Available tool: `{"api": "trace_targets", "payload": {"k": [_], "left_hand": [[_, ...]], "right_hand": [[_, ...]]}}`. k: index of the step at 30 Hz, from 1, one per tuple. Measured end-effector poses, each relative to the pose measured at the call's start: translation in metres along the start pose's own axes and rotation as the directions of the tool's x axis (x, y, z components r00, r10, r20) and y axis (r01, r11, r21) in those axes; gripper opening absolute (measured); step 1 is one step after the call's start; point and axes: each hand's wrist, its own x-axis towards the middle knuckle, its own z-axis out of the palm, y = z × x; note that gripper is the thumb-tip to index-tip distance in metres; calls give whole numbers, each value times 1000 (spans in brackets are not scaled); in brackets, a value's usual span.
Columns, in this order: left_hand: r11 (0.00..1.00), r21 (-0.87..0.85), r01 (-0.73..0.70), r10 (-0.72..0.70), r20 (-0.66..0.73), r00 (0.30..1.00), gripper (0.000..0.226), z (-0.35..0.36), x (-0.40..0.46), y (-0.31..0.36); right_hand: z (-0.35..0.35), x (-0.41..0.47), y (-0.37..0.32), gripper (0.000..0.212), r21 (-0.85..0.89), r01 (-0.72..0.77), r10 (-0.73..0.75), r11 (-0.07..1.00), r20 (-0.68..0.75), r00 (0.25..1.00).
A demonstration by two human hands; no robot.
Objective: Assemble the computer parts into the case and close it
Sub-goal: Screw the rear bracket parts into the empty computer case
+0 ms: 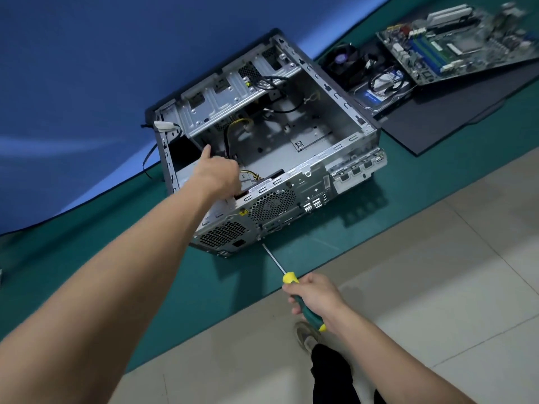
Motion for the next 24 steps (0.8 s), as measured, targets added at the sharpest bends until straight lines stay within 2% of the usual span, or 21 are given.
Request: {"api": "trace_targets", "payload": {"k": [2,7,11,17,22,24], "left_hand": [[983,183,-7,-3,56,998,25,0,11,2],[919,393,-9,-47,133,990,32,13,31,21],[921,387,42,-105,145,984,34,13,40,24],[951,302,63,-101,113,988,32,12,44,22],[971,231,70,-97,109,989,32,10,44,23],[973,224,63,-89,105,991,26,9,43,23]], "right_hand": [[2,2,2,28,-41,16,-17,999,-16,1000],[6,10,14,19,-109,56,-65,992,-81,995],[11,12,18,19,-153,52,-73,987,-139,988],[16,9,16,25,133,-72,79,989,-45,996],[16,11,22,26,211,-86,102,974,-65,993],[14,10,23,26,291,-102,109,951,-7,994]]}}
